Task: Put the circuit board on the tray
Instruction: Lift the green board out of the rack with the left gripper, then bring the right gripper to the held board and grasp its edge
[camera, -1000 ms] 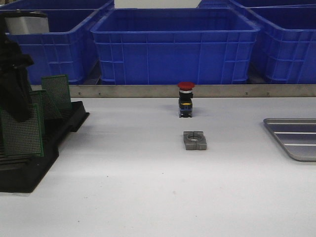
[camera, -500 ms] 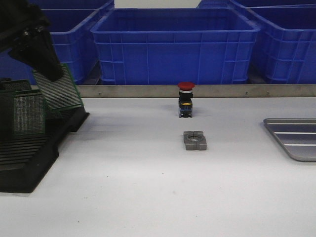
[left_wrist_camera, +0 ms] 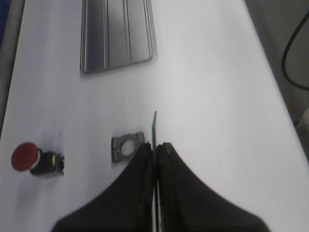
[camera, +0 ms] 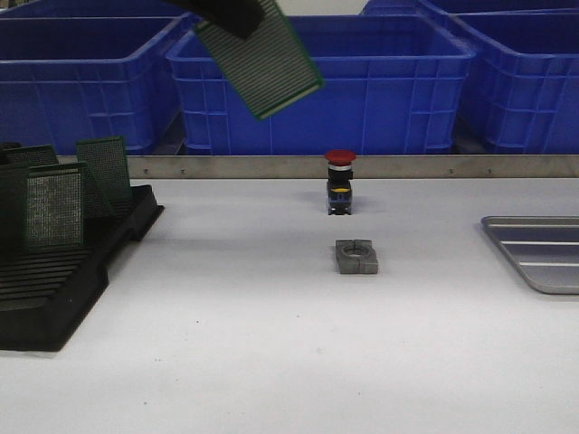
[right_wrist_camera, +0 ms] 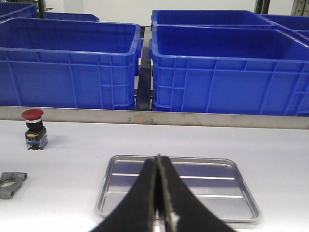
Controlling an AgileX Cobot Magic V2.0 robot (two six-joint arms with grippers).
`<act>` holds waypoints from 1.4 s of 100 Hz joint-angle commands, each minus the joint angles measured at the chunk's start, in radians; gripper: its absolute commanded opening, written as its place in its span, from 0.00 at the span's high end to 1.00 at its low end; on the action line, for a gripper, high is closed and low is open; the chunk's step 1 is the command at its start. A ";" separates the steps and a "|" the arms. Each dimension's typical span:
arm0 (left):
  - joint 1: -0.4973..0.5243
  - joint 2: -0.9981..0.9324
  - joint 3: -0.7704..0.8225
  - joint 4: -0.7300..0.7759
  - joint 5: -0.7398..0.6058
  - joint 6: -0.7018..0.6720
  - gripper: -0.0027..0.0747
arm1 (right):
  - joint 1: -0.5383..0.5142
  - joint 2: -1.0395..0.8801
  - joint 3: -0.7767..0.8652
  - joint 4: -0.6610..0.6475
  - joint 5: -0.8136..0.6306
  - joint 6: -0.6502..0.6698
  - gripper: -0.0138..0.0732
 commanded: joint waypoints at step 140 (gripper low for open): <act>-0.140 -0.050 -0.028 -0.123 0.054 -0.014 0.99 | 0.008 0.326 -0.422 0.082 0.530 0.008 0.95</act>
